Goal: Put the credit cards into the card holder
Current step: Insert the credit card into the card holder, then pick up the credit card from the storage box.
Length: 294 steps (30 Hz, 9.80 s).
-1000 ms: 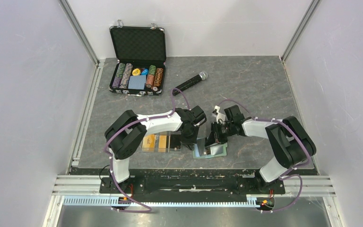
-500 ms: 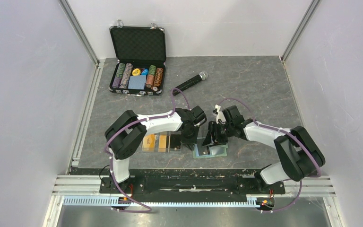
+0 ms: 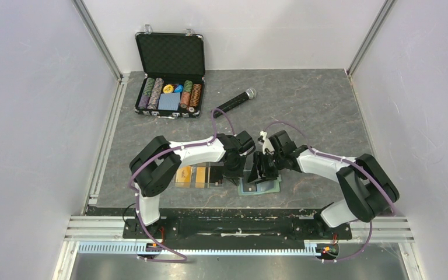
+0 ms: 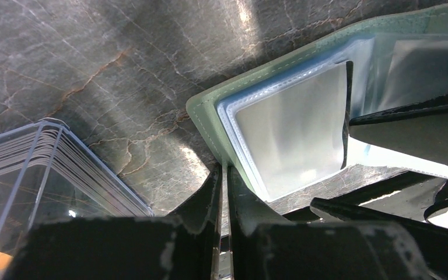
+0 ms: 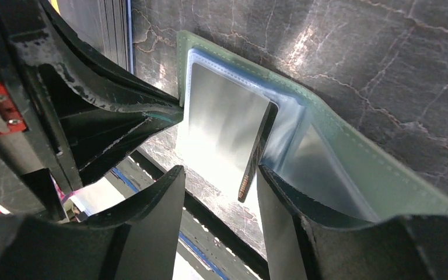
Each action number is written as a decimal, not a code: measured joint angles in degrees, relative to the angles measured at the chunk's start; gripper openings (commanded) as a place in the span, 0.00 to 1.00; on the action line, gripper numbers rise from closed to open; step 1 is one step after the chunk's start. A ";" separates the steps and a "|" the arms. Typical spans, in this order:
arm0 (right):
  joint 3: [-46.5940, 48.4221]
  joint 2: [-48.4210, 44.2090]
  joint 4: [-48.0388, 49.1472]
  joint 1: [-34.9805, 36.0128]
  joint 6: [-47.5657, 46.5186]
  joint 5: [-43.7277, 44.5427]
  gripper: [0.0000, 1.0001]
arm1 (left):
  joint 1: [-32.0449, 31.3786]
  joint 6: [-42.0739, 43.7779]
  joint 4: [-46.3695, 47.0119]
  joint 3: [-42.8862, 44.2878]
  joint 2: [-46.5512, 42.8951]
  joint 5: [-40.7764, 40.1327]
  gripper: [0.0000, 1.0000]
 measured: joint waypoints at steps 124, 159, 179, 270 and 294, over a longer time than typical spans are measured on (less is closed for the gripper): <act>4.83 -8.02 -21.00 -5.46 -14.43 20.72 0.10 | -2.78 -3.89 16.48 6.05 1.09 16.11 0.57; 14.60 -4.31 -18.21 0.09 -11.87 11.02 0.27 | 20.26 -1.97 12.66 -20.83 -34.42 8.85 0.73; 15.65 -0.79 -11.96 7.08 -5.55 8.68 0.27 | 20.39 1.66 3.98 -25.20 -29.35 2.38 0.46; 8.35 6.19 9.81 12.31 10.16 -0.96 0.28 | 13.14 1.27 7.58 -19.52 -20.70 -1.01 0.15; 8.37 6.32 9.75 12.57 9.31 -0.90 0.26 | 12.81 1.05 9.64 -19.30 -24.15 2.10 0.41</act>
